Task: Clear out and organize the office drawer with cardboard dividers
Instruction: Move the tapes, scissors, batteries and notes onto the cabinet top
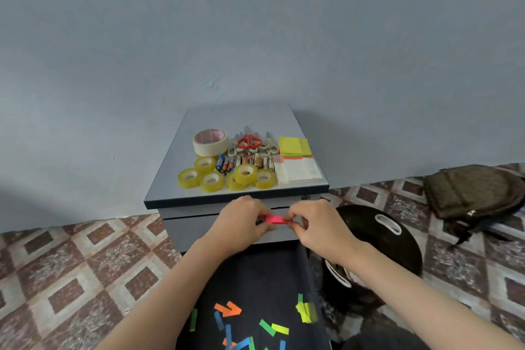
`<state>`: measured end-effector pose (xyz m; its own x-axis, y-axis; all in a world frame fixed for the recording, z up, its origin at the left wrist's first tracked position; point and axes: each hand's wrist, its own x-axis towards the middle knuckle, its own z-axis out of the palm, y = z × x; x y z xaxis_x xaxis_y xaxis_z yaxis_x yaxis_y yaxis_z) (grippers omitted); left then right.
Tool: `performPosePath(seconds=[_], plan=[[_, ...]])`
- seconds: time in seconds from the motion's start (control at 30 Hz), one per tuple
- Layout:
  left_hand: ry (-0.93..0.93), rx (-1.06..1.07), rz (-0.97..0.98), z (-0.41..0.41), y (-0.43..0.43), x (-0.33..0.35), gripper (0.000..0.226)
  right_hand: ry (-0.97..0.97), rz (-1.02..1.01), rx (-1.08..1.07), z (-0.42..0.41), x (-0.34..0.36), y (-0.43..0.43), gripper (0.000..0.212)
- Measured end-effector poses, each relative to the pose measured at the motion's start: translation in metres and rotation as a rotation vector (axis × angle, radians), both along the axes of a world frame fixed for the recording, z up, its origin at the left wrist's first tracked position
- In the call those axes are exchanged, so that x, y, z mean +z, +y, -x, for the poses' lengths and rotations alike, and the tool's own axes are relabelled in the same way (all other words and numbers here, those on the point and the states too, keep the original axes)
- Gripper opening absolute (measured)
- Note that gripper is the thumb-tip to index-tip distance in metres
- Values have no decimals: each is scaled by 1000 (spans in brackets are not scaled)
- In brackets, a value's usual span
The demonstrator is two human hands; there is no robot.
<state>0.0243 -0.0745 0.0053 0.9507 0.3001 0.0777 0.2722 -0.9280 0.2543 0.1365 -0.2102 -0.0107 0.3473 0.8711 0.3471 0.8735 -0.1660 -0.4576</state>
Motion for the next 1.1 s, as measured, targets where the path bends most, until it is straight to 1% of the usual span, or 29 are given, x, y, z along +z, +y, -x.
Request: performPosePath(seconds=[0.1,0.17,0.23,0.3,0.37,0.53,0.7,0.93,1.1], plan=[[-66,40,14,-8,8,1,55,44,-26,-51,-24,14,7,11],[-10,81,-11,-10,15,-3,66,43,-30,-115,-46,23,13,13],[87,115,-42,-11,22,-11,70,20,-38,-175,-71,29,20,13],[153,136,-64,-11,27,-19,70,-10,-29,-217,-93,31,31,14],[172,140,-88,-13,31,-26,68,-45,18,-235,-111,33,45,16],[129,126,-126,-16,37,-34,64,-66,107,-265,-137,23,81,19],[82,126,-91,-16,37,-40,67,-90,182,-232,-143,13,95,21],[86,140,-90,-14,37,-44,71,-164,220,-220,-145,4,100,29],[92,137,-95,-15,36,-43,72,-226,223,-232,-142,2,99,28]])
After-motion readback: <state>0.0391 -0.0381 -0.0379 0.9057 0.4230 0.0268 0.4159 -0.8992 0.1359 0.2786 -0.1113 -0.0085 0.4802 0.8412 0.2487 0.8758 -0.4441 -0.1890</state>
